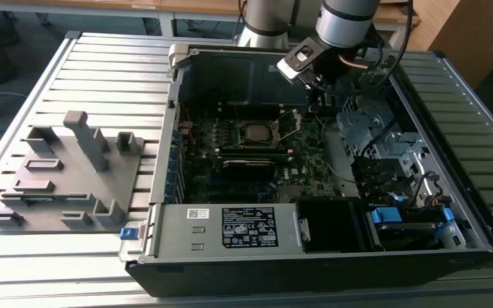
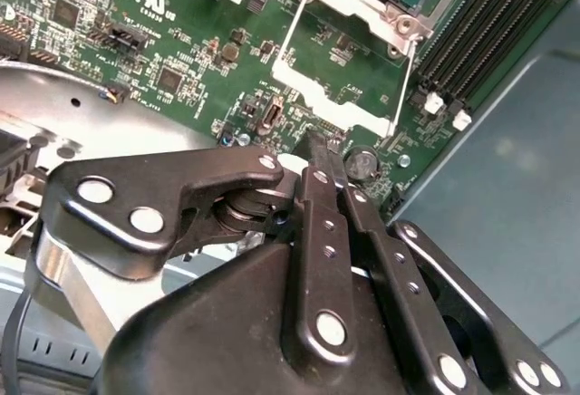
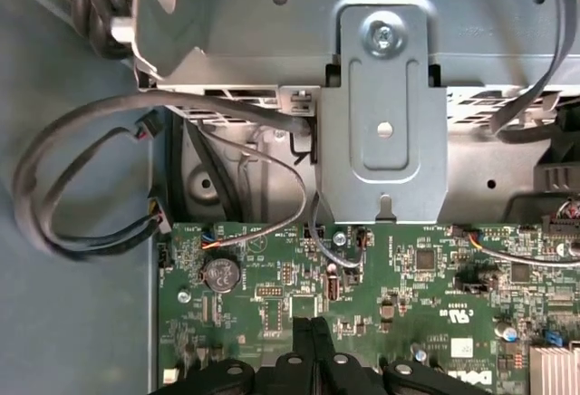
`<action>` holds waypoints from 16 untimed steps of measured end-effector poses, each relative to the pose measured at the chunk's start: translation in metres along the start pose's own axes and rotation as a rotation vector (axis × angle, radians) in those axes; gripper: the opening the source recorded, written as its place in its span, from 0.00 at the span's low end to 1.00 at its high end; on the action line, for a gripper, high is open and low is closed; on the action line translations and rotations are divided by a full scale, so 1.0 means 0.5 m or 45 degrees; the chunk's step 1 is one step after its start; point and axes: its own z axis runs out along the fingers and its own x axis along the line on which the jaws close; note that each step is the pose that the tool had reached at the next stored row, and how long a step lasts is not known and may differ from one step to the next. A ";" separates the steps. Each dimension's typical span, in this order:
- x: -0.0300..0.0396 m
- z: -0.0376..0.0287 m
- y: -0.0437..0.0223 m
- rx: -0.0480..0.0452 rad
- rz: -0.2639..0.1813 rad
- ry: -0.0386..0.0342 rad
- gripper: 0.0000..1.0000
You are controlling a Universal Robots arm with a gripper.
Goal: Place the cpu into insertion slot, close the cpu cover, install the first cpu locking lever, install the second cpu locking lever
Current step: 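Close the cpu cover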
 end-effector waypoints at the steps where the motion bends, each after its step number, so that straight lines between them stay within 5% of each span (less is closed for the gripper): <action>1: 0.000 0.004 0.000 0.000 0.000 0.0001 0.10; 5: 0.000 0.017 0.001 0.000 0.000 0.0001 0.10; 10: 0.000 0.019 -0.001 0.000 0.000 0.0001 0.10; 16: -0.001 0.020 -0.022 0.000 0.000 0.0020 0.10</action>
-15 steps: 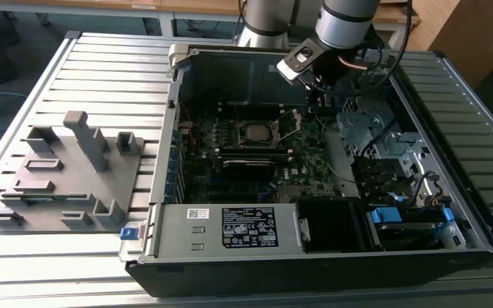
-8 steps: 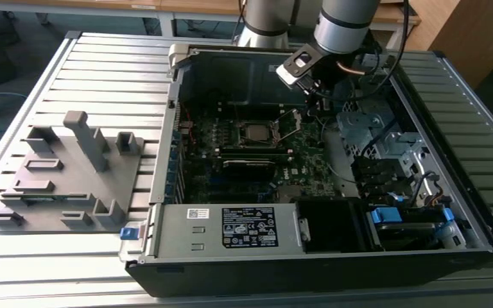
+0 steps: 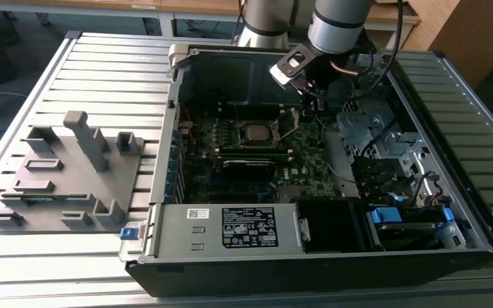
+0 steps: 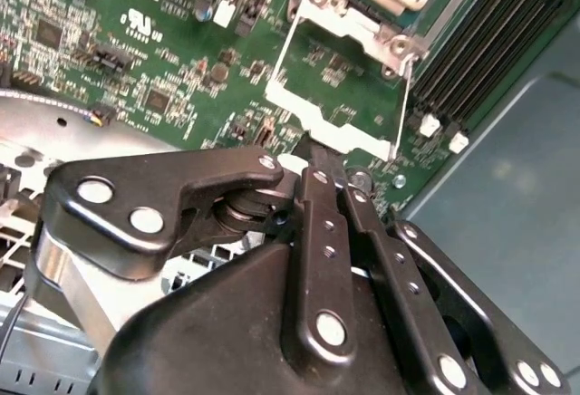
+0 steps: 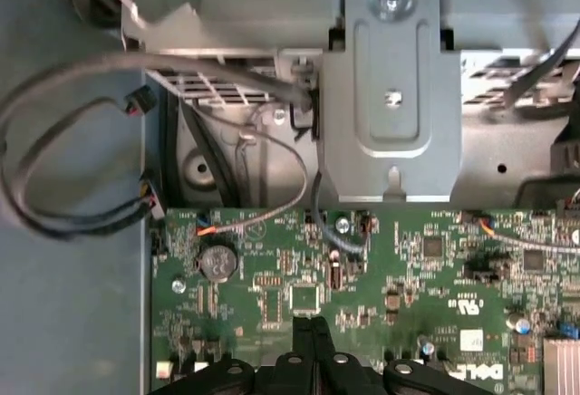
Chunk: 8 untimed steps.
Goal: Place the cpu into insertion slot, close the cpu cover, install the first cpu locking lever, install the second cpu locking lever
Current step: 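Close the cpu cover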
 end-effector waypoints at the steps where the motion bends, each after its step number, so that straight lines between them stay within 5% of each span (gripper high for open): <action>1: 0.000 0.000 -0.004 0.000 0.000 0.0006 0.10; 8: -0.001 0.001 -0.037 -0.002 0.000 0.0030 0.10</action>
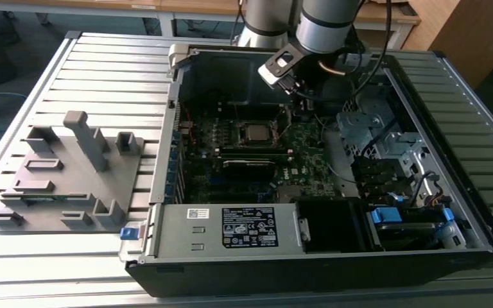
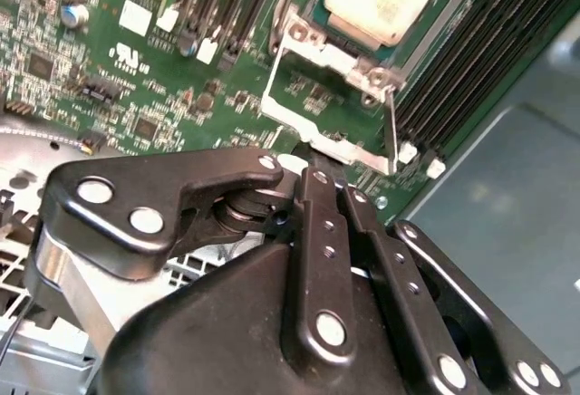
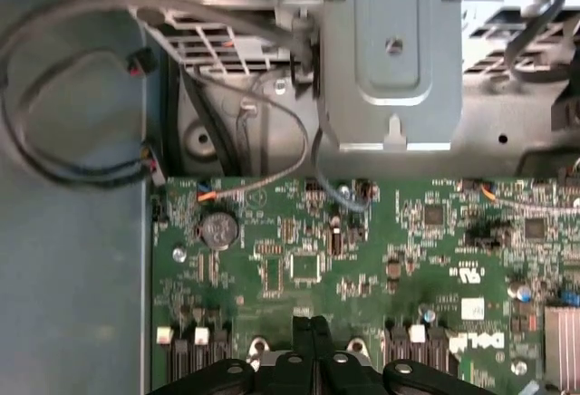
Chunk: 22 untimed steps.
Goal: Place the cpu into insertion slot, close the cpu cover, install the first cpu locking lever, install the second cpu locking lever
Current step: 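Close the cpu cover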
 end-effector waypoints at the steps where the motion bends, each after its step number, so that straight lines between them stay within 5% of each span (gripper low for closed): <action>1: 0.000 0.000 -0.005 0.000 0.000 0.0003 0.10; 17: -0.001 0.000 -0.075 -0.009 0.000 0.0089 0.10; 22: -0.002 0.000 -0.085 -0.009 0.000 0.0099 0.10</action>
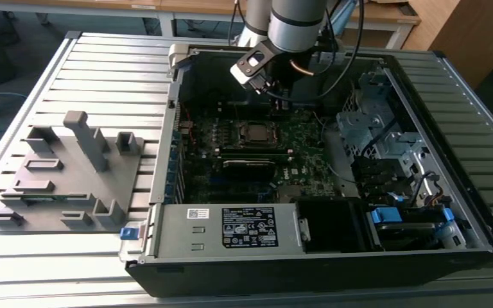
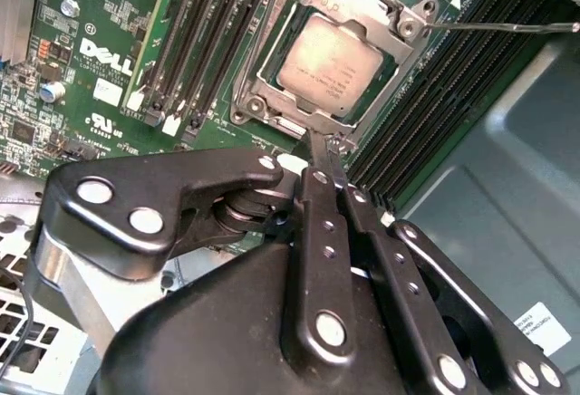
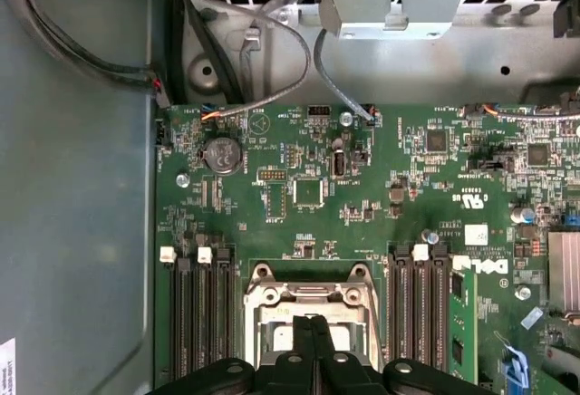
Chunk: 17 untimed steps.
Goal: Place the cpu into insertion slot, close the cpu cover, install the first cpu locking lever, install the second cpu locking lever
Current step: 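Close the cpu cover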
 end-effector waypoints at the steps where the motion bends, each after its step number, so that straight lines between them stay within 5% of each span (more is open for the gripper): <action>1: 0.000 0.000 0.000 0.000 0.000 0.0000 0.10; 17: 0.000 0.004 -0.011 0.000 0.000 -0.0002 0.10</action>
